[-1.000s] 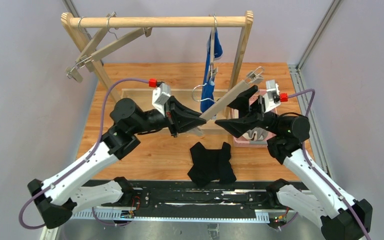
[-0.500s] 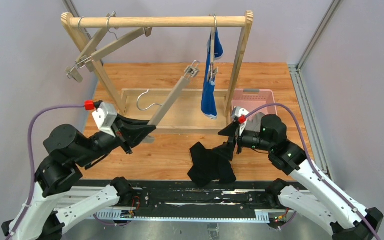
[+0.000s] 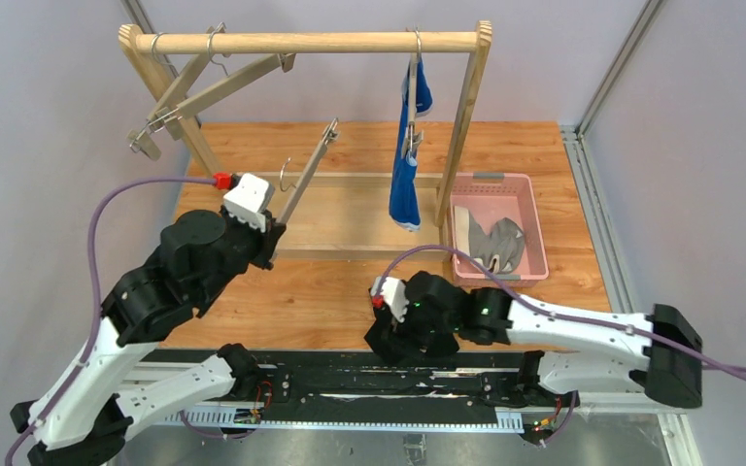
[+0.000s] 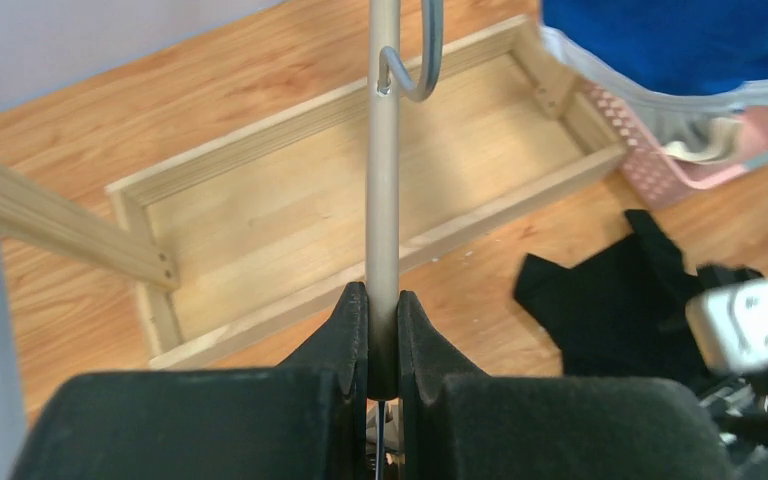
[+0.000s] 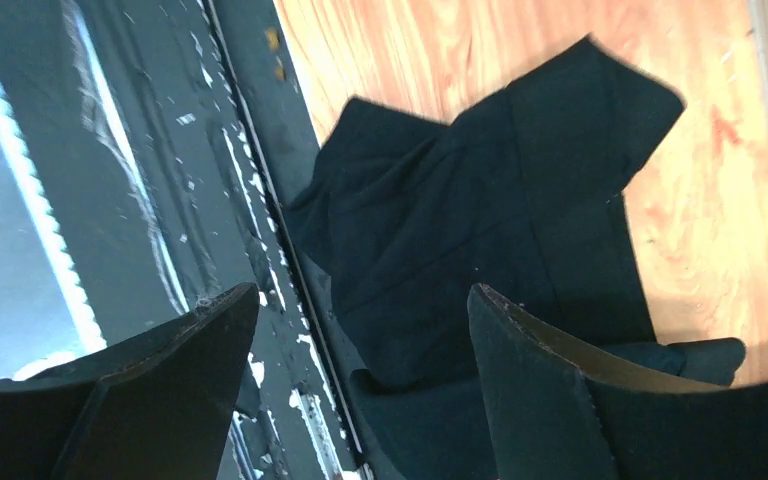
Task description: Remove the underwear clipped to the hanger
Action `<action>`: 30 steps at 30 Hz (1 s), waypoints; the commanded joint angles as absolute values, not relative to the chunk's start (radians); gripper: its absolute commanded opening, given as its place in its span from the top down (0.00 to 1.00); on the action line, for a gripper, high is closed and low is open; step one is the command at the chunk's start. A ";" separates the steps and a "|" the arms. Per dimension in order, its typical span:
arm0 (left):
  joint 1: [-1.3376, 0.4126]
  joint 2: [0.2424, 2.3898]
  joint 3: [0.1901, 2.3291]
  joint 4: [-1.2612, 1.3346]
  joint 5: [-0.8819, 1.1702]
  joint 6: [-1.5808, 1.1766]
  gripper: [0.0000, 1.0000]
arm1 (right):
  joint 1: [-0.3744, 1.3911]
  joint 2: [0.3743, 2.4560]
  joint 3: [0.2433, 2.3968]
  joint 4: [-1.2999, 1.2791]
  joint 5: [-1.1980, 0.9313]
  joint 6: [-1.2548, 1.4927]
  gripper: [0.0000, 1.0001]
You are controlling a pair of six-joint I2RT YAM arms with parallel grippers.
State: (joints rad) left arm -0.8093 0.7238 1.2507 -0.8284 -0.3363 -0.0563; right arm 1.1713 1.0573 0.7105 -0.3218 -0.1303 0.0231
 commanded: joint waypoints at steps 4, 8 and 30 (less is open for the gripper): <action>-0.794 0.892 1.364 -0.802 -0.521 0.019 1.00 | 1.247 1.302 0.831 -0.422 0.065 0.007 0.22; -0.563 0.964 1.401 -0.766 -0.226 -0.004 1.00 | 1.246 1.366 0.846 -0.387 0.043 0.014 0.22; -0.447 1.257 1.757 -0.743 -0.005 0.048 1.00 | 1.178 1.632 0.880 -0.418 -0.015 0.095 0.96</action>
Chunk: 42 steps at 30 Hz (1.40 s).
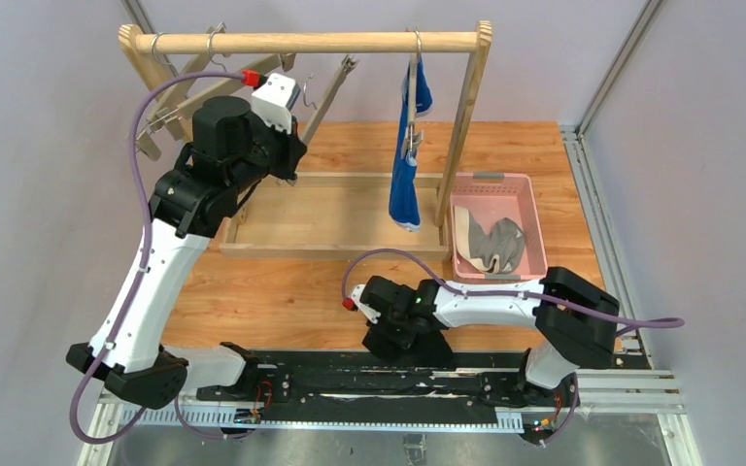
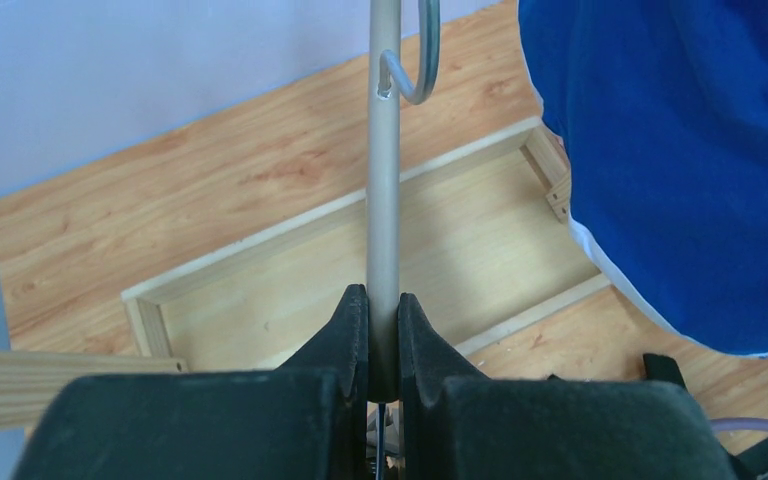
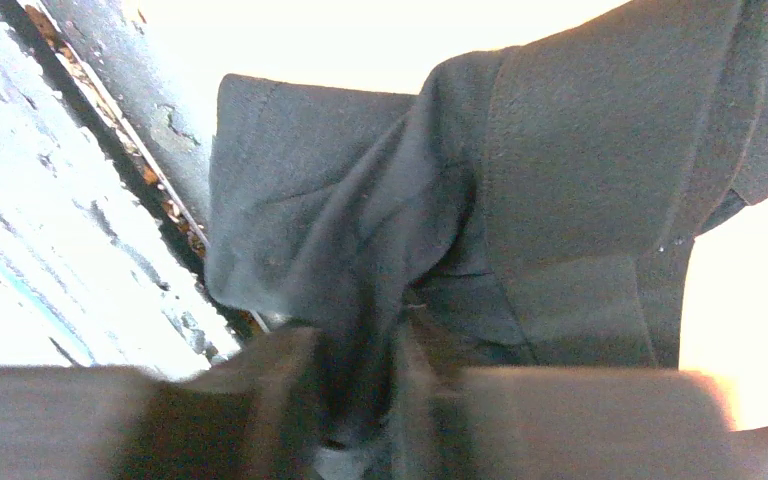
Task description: Remove the underwear clipped to the hanger
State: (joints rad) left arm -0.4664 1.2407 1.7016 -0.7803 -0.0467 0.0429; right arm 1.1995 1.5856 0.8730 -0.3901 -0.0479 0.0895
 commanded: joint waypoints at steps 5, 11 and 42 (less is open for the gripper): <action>-0.436 1.288 1.809 -0.761 0.011 0.042 1.00 | 1.178 1.589 0.905 -0.443 0.008 0.095 1.00; -0.433 1.274 1.817 -0.756 0.027 0.040 1.00 | 1.178 1.416 0.940 -0.501 0.116 0.089 0.99; -0.361 1.377 2.040 -0.811 -0.039 0.093 1.00 | 0.586 0.909 0.992 -0.317 0.573 -0.021 0.99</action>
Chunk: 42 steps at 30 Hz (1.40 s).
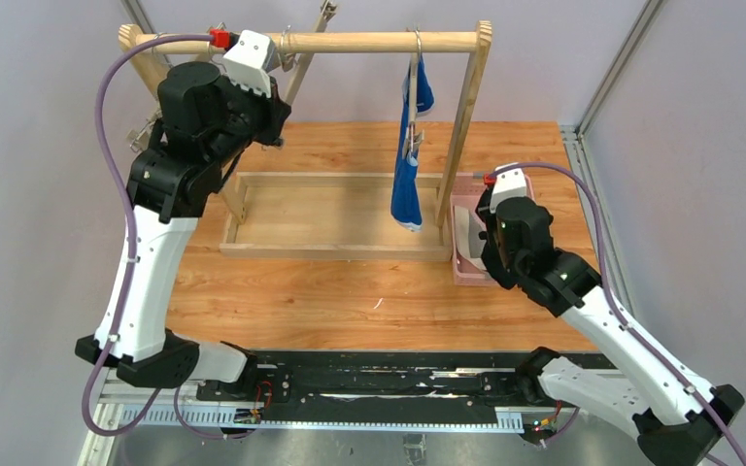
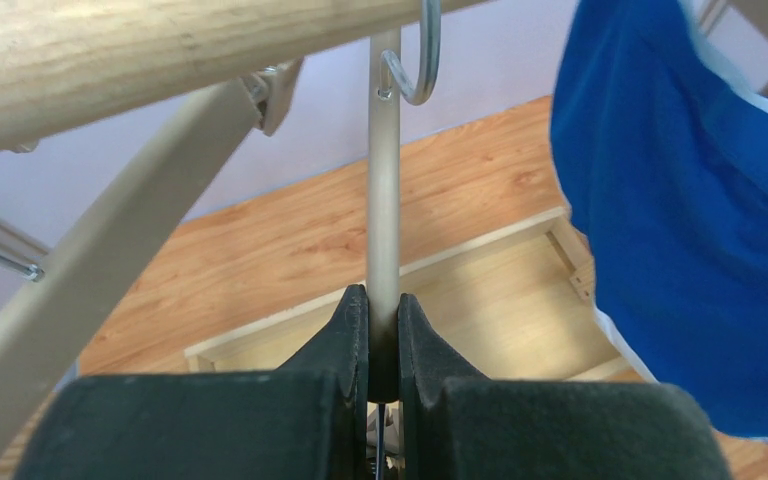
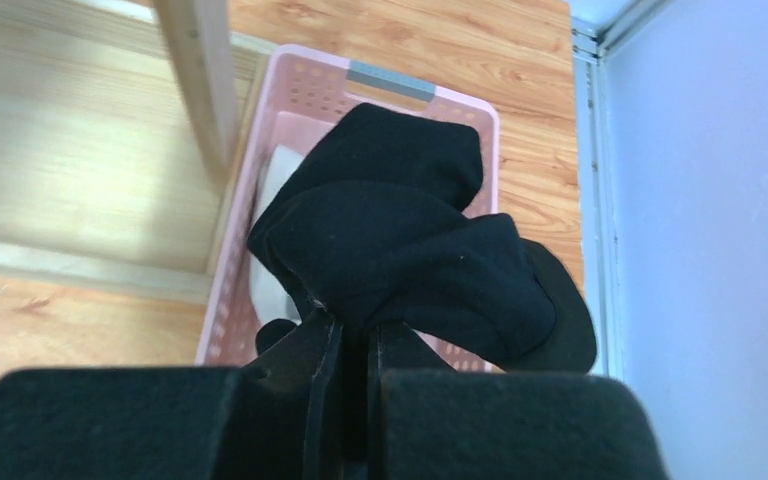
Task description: Remove the underwear clipped to the hanger
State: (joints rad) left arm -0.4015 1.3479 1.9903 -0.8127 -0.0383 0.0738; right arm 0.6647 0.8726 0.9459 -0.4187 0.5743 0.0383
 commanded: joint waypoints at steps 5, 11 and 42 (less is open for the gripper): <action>-0.293 1.398 2.051 -0.823 0.022 0.087 1.00 | 0.440 0.967 0.991 -0.235 0.440 -0.023 0.99; -0.253 1.405 2.048 -0.837 0.068 0.086 1.00 | 0.274 1.096 0.994 -0.146 0.256 0.010 0.99; -0.233 1.315 1.944 -0.781 0.076 0.062 0.74 | 0.240 1.443 1.000 -0.211 0.045 0.079 0.35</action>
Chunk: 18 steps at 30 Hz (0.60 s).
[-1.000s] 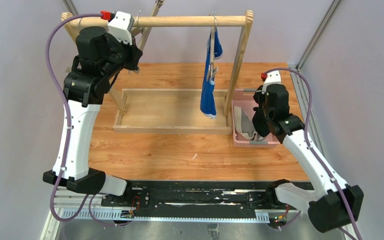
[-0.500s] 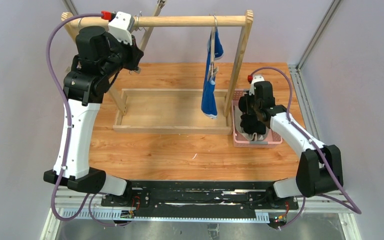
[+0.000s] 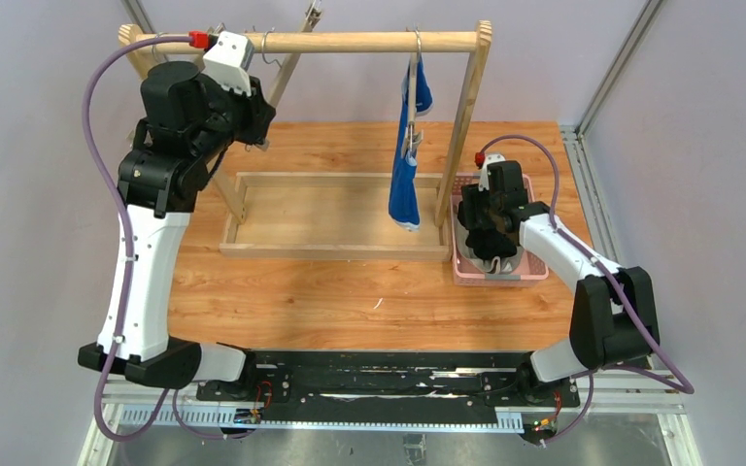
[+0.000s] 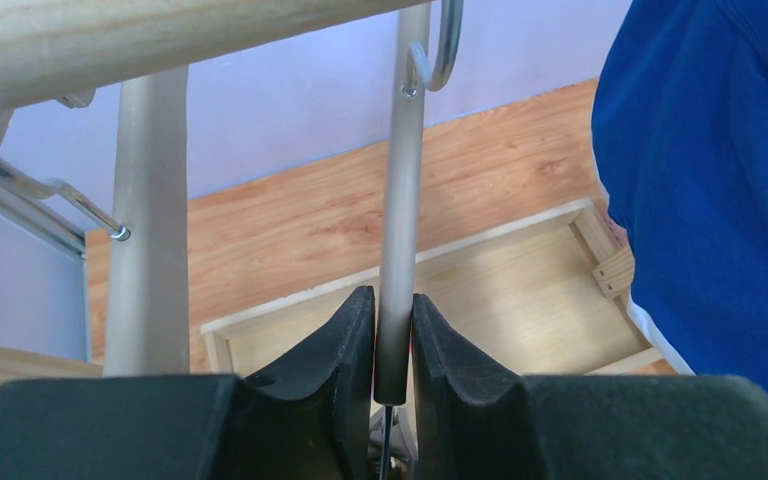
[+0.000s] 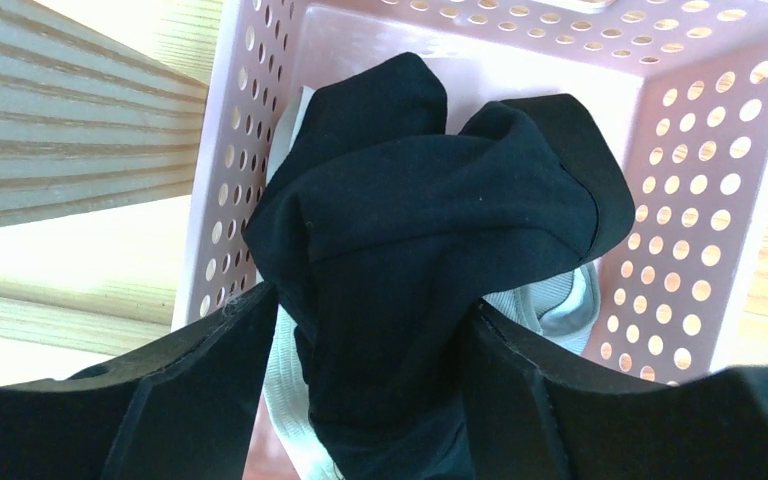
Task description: Remove the underwear clipped to the hanger
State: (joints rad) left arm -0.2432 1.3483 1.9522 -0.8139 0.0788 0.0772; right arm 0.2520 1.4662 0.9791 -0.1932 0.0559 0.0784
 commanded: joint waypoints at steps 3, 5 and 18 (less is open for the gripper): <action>-0.233 1.284 1.932 -0.759 0.091 0.050 0.72 | 0.240 1.416 0.987 -0.207 0.036 0.077 0.35; -0.233 1.251 1.904 -0.731 0.092 0.045 0.72 | 0.239 1.395 0.984 -0.206 0.031 0.072 0.34; -0.233 1.087 1.910 -0.672 0.122 0.003 0.63 | 0.242 1.153 0.966 -0.244 0.032 0.067 0.32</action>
State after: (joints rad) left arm -0.2432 1.1122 1.8854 -0.7227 0.0845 0.0315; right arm 0.2520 1.2385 0.9779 -0.2161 0.0410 0.0734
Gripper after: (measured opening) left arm 0.369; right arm 0.673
